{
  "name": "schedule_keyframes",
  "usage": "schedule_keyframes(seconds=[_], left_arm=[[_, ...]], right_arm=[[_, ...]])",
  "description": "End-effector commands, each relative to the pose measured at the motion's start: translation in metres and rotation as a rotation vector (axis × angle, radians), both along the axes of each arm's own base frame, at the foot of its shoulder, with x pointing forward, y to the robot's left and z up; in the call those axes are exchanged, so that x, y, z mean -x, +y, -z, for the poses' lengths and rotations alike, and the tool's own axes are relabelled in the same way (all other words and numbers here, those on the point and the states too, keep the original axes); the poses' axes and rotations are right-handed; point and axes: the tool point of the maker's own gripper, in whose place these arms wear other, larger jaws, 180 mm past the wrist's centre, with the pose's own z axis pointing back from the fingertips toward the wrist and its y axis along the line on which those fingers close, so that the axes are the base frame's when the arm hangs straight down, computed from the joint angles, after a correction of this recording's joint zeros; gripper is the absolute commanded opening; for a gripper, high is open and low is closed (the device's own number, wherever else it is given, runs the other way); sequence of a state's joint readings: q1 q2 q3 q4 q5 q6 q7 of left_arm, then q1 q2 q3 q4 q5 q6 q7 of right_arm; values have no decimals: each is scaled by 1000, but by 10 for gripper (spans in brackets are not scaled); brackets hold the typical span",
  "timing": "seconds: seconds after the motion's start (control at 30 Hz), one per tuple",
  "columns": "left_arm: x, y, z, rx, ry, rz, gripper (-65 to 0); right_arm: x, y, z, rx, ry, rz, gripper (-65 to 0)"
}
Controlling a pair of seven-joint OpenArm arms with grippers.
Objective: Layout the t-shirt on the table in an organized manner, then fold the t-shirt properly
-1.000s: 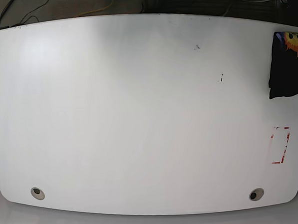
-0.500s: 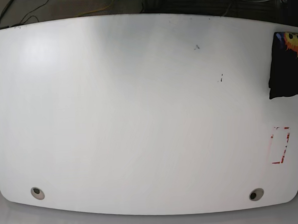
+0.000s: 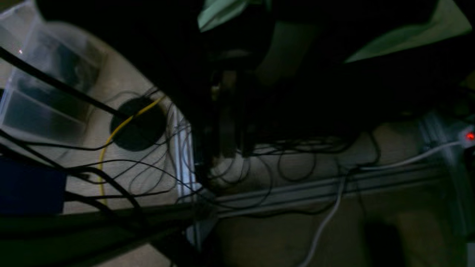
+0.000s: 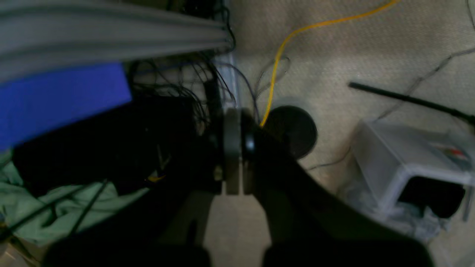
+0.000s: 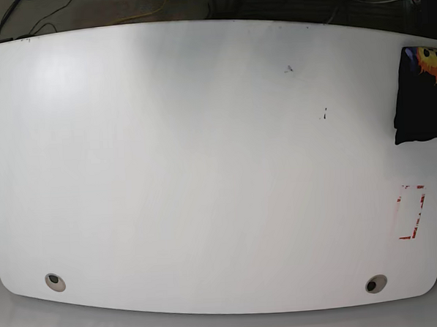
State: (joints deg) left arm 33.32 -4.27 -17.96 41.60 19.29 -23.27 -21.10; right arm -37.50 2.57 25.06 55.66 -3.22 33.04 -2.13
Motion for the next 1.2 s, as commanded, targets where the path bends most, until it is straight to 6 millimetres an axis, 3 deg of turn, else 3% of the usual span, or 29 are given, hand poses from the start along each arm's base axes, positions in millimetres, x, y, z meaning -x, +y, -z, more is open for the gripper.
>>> schedule_keyframes(seconds=[0.0,0.2,0.37,0.77,1.03,1.17], left_arm=[[12,-5,5,20,31,-3,-638],[5,-10,19,28,59,-19,-638],[16,-13,38,-15,173,35,-637],[19,-26,59,-23,307,75,-637],[8,-25,65,-59,369,85,-637],[5,-27,67,-67,413,91,-637]], right_arm=[[6,0,5,-5,26,-24,-650],[-3,5,16,-11,38,-48,-650],[-10,12,29,-30,66,-55,-650],[-24,26,52,-85,129,-46,-650],[-43,11,58,-18,121,-38,-650],[-48,15,65,-11,154,-55,-650]])
